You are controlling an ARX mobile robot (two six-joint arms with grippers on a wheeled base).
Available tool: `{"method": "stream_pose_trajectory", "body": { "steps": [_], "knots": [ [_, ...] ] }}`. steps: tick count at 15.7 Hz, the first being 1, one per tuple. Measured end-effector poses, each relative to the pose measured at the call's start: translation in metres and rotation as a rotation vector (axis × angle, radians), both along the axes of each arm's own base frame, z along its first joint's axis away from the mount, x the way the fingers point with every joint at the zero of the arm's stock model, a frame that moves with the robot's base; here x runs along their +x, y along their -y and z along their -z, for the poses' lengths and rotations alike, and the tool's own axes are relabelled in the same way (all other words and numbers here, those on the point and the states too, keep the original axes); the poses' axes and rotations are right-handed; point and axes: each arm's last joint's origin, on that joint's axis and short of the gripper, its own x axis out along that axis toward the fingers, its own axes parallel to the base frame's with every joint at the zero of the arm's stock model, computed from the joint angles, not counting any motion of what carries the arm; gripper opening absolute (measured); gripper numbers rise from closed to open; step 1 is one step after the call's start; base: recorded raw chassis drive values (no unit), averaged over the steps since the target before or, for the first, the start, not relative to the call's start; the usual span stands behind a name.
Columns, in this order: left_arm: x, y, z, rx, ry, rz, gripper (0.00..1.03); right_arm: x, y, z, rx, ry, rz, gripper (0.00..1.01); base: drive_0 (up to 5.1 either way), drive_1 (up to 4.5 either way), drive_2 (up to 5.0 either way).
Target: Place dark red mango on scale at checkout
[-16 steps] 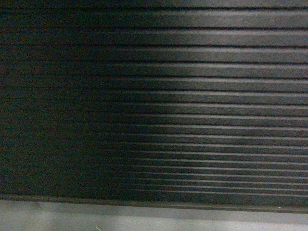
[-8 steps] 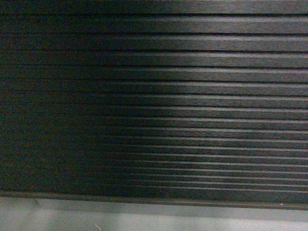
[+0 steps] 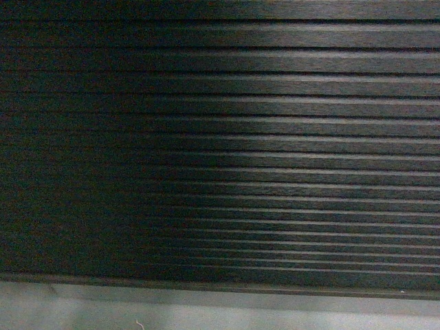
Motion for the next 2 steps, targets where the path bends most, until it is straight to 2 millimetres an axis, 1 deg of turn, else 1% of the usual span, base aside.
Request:
{"method": "stream_pose_trajectory", "body": {
  "steps": [2],
  "knots": [
    [0.0, 0.0, 0.0, 0.0, 0.0, 0.0, 0.98, 0.0, 0.0, 0.0, 0.0, 0.0, 0.0, 0.98, 0.0, 0.0, 0.0]
  ]
}}
